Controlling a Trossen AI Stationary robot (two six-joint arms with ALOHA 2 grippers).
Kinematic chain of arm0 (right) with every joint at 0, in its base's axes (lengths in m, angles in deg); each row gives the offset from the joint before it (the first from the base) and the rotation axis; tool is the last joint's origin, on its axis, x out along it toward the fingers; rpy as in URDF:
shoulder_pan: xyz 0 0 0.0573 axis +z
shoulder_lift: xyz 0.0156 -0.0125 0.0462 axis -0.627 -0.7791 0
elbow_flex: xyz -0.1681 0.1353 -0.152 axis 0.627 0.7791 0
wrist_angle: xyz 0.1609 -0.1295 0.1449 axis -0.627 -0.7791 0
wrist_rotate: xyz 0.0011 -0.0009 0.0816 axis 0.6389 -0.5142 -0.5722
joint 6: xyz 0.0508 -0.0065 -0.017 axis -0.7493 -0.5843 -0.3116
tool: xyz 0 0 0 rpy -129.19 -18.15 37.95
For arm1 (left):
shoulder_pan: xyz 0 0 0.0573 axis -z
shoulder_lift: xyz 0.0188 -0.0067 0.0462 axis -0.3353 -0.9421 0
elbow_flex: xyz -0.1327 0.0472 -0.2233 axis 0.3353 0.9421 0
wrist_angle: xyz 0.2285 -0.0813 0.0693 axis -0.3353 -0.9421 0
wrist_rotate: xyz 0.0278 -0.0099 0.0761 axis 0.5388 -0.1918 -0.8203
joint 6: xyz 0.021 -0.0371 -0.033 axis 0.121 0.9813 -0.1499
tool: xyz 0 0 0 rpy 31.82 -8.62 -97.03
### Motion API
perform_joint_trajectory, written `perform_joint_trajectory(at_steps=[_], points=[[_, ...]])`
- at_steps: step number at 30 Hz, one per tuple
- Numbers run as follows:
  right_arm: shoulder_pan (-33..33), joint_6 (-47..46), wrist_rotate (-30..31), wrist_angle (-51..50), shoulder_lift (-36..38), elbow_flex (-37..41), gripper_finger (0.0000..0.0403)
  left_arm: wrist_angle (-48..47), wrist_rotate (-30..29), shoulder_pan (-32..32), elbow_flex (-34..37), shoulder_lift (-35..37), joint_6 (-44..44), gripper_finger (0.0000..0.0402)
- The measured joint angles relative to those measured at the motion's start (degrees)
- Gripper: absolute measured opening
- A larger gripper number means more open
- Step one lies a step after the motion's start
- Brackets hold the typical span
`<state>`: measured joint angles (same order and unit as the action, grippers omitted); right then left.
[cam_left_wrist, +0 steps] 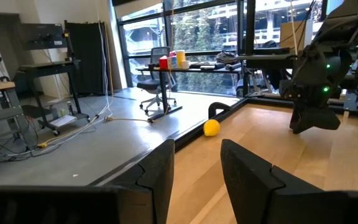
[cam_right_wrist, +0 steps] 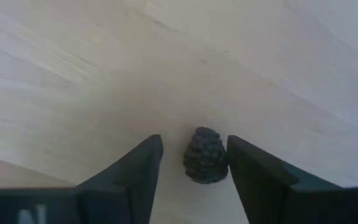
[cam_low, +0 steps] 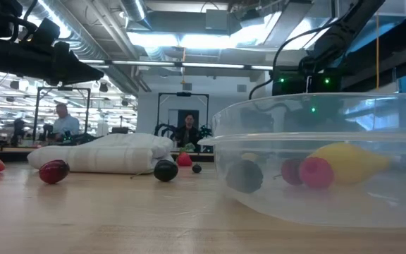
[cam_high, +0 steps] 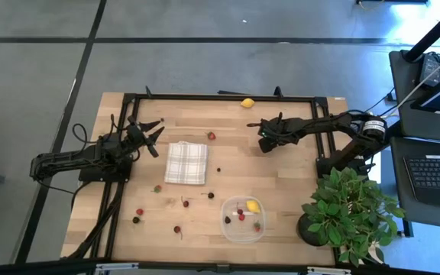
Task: Pick and placing Produce into tupperware
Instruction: Put the blackberry into the transparent container
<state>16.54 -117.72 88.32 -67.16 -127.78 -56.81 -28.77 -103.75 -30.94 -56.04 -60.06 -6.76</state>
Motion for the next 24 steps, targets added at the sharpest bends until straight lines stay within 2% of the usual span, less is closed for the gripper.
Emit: perform_joint_trajectory(at_steps=[13,24], points=[[0.00,1.02,-1.49,0.11,-0.09,0.07,0.0104,-0.01,0.00,0.00,0.02,0.00,0.00,0.0126],[1.32,3.28,-1.52,1.16,1.70,0.47,0.0104,0.01,-0.11,0.00,0.00,0.00,0.00,0.0126]])
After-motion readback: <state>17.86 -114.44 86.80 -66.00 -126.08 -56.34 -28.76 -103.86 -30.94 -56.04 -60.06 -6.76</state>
